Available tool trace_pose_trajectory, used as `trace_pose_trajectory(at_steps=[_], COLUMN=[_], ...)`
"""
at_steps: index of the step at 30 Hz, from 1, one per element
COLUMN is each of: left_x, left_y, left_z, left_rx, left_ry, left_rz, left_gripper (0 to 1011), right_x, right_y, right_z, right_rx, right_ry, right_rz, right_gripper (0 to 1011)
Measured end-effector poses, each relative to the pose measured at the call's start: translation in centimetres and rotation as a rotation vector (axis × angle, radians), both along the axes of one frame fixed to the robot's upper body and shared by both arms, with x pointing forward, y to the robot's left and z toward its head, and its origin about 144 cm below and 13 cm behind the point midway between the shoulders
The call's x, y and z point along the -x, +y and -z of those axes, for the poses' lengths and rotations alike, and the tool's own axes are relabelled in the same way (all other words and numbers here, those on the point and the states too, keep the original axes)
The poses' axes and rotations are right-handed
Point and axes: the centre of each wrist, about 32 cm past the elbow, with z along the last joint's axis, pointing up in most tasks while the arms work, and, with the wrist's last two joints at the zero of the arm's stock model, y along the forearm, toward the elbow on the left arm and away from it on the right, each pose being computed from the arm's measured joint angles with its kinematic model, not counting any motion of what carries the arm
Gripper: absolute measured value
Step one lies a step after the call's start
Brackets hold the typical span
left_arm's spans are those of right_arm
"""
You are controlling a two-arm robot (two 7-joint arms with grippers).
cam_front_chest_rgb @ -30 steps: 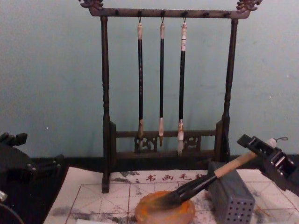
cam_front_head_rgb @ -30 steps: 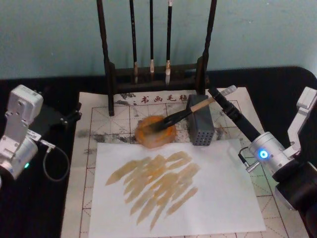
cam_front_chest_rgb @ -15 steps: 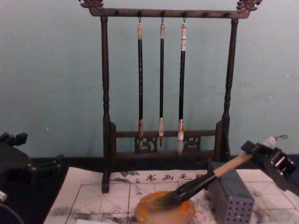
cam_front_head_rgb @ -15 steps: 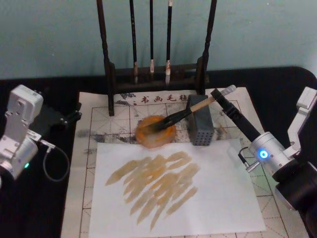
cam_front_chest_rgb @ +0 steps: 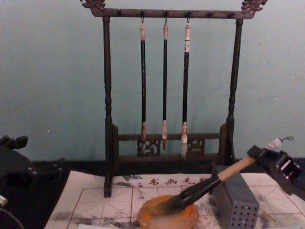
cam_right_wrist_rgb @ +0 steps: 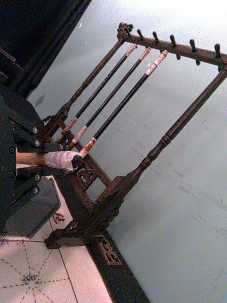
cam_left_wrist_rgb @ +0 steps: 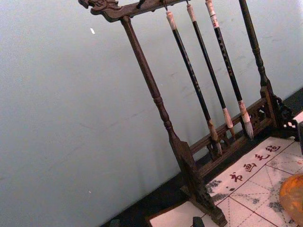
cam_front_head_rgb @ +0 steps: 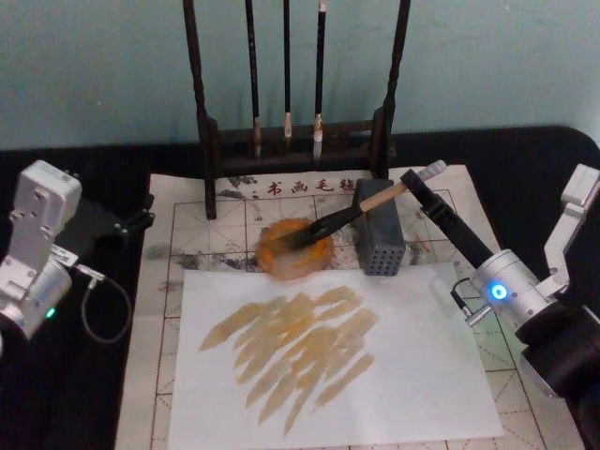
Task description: Pick up the brush from the inkstone, write on the paper, then place the brush back to its original position.
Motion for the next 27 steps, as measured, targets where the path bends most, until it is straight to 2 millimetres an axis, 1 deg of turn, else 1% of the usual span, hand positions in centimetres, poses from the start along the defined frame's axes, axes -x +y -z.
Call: trace_pose_trajectory(at_steps=[11, 18, 27], left_x=[0.0, 0.0, 0.0], left_y=[0.0, 0.0, 0.0], left_z=[0.0, 0.0, 0.0], left_rx=[0.0, 0.0, 0.0], left_ry=[0.0, 0.0, 0.0], left_rz=[0.0, 0.0, 0.0], left_gripper=[1001, 1001, 1001], right_x=[0.0, 0.0, 0.7], right_y=[-0.1, -0.5, -1.2], right_z=[-0.1, -1.2, -2.7], right_rx=[-0.006, -0.095, -0.109], right_ry=[0.005, 0.042, 0.028], right_rz=[-0.003, -0.03, -0.047], right_gripper=[174, 174, 174])
